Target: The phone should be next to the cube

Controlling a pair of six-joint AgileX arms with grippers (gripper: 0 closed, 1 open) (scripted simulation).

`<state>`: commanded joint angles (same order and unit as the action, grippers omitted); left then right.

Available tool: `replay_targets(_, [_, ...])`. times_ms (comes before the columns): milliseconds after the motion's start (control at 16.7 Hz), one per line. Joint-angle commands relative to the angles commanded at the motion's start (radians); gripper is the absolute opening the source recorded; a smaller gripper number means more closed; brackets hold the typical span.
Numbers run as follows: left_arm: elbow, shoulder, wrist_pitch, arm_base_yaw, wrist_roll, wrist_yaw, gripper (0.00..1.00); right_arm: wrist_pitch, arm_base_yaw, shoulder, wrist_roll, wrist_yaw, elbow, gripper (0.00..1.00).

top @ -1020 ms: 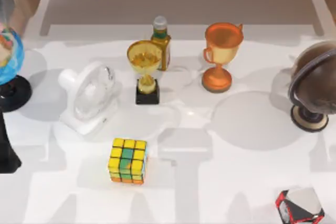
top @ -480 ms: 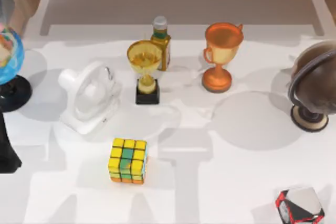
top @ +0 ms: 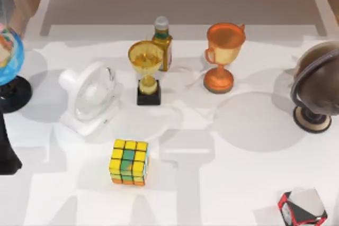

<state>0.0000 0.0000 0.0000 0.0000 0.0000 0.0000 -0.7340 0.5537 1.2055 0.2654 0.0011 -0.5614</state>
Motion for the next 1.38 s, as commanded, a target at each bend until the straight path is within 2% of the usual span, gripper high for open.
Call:
replay_targets(300, [0.0, 0.0, 0.0, 0.0, 0.0, 0.0, 1.0, -0.116, 0.091, 0.159, 0.044, -0.001, -0.087, 1.0])
replay_targets(660, [0.0, 0.0, 0.0, 0.0, 0.0, 0.0, 1.0, -0.113, 0.089, 0.16, 0.044, -0.001, -0.083, 1.0])
replay_targets(1020, [0.0, 0.0, 0.0, 0.0, 0.0, 0.0, 1.0, 0.067, 0.091, 0.256, 0.042, -0.002, -0.004, 1.0])
replay_targets(1320, [0.0, 0.0, 0.0, 0.0, 0.0, 0.0, 1.0, 0.091, 0.092, 0.274, 0.042, -0.002, 0.009, 1.0])
replay_targets(1380, [0.0, 0.0, 0.0, 0.0, 0.0, 0.0, 1.0, 0.091, 0.092, 0.274, 0.042, -0.002, 0.009, 0.92])
